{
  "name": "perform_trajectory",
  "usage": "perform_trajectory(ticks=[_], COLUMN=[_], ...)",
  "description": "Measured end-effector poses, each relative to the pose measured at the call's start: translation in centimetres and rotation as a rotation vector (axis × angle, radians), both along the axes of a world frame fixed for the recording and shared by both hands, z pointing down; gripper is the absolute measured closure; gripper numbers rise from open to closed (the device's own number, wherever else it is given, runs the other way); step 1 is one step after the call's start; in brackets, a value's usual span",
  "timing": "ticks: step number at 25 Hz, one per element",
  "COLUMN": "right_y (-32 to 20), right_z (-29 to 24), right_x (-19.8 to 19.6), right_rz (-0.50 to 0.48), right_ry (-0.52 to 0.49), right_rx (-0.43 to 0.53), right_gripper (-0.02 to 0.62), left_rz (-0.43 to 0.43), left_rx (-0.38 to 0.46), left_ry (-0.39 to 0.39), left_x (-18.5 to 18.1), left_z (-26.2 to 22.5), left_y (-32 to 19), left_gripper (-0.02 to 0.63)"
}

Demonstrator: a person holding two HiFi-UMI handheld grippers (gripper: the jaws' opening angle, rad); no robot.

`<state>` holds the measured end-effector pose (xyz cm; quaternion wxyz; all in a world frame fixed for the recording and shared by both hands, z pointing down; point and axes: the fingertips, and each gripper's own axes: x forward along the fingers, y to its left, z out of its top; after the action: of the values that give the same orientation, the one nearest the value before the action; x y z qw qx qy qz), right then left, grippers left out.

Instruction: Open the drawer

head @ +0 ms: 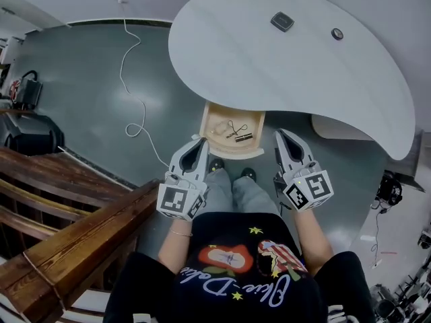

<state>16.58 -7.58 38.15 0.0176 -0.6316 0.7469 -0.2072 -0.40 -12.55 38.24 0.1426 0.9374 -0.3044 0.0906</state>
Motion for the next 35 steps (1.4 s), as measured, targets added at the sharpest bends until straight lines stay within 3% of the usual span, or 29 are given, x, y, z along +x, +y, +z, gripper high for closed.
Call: perform_trajectory(ticks=[3, 9, 24, 35], right_y=[0.2, 0.4, 1.6, 2.4], right_z=[-1.4, -4.1, -10.6, -12.1], right_x=[0.4, 1.2, 2.9, 3.6], right_rz=[0.024, 0.047, 0.123, 0.153], right_ry=[-0.015, -0.008, 0.03, 0.058], right_rx=[0.017, 0.055, 0.152, 0.175], right_gripper=[0.595, 0.595, 0.595, 0.595], left_rz=[0.026, 0.076, 0.197, 0.244], left_rx=[0.0, 0.068, 0.078, 0.107], left_ry=[0.012, -0.035, 0.115, 0.114], left_x=[0.6, 1.9, 5.8, 7.0], left_z=[-1.5, -4.7, -9.9, -11.3], left_y=[0.3, -0.5, -0.8, -0.4], left_gripper=[0.601, 0.601, 0.601, 0.601])
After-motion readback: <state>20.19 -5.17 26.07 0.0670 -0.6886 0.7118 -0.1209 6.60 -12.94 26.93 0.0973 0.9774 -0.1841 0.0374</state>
